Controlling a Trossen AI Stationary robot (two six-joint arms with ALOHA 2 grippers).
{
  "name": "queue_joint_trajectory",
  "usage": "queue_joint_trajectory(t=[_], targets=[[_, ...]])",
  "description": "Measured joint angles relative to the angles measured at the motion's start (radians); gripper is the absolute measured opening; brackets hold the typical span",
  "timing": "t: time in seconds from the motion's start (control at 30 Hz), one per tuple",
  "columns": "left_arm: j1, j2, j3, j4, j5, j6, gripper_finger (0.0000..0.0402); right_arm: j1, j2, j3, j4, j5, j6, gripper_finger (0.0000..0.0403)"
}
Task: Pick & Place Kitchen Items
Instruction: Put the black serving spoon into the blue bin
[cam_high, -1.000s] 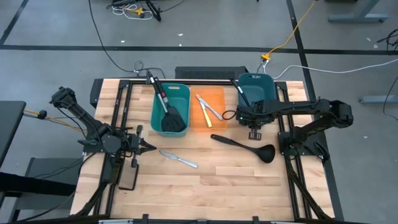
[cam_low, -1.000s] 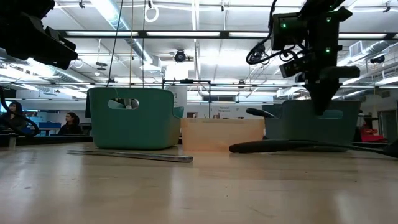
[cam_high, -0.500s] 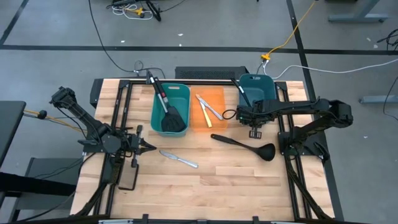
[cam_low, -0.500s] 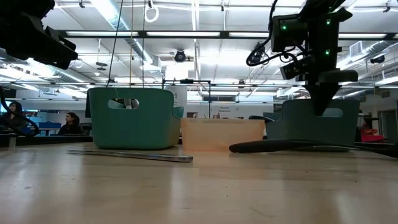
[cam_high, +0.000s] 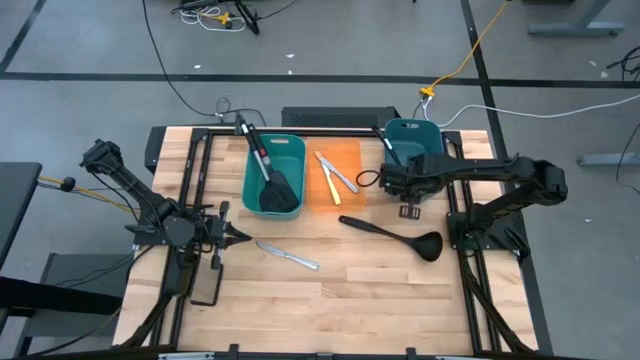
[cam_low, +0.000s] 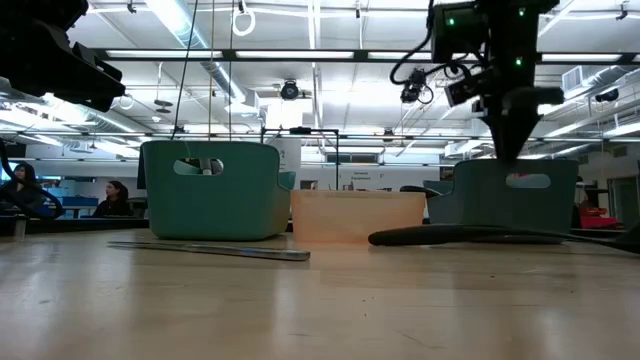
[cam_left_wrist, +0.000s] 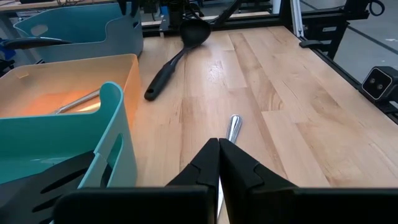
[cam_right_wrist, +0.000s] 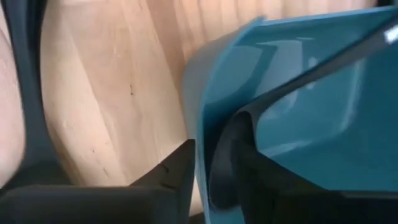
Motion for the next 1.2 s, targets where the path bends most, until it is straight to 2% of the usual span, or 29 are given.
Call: queue_joint_trajectory(t=[0.2,0.33,0.5,0.67,0.8,0.87,1.03,1.2], targets=[[0.0,0.0,0.0,0.0,0.0,0.0,0.0011,0.031,-0.007,0.155,-0.132,-0.023,0.162,0.0141],[0.0,0.0,0.0,0.0,0.0,0.003,0.0012,0.178,-0.037,0.21,-0.017,-0.02,0.212,0.0137],[0.0,0.0,0.0,0.0,0.0,0.003,0.0011,0.363,-0.045,0.175,0.09,0.058,0.244,0.0105],[0.0,0.0,0.0,0.0,0.0,0.003,0.0011,0.441,-0.006,0.088,0.183,0.027,0.375,0.0061],[0.0,0.0,0.0,0.001,0.0,0.003,0.0012,0.478,0.03,0.021,0.315,0.025,0.414,0.0016],[0.0,0.0,0.0,0.004,0.0,0.003,0.0011,0.486,0.059,-0.003,0.356,0.026,0.424,0.0006],[0.0,0.0,0.0,0.004,0.0,-0.003,0.0011,0.472,0.135,-0.049,0.424,-0.021,0.487,0.0032],[0.0,0.0,0.0,0.004,0.0,-0.004,0.0012,0.472,0.205,-0.054,0.455,-0.021,0.501,0.0094]])
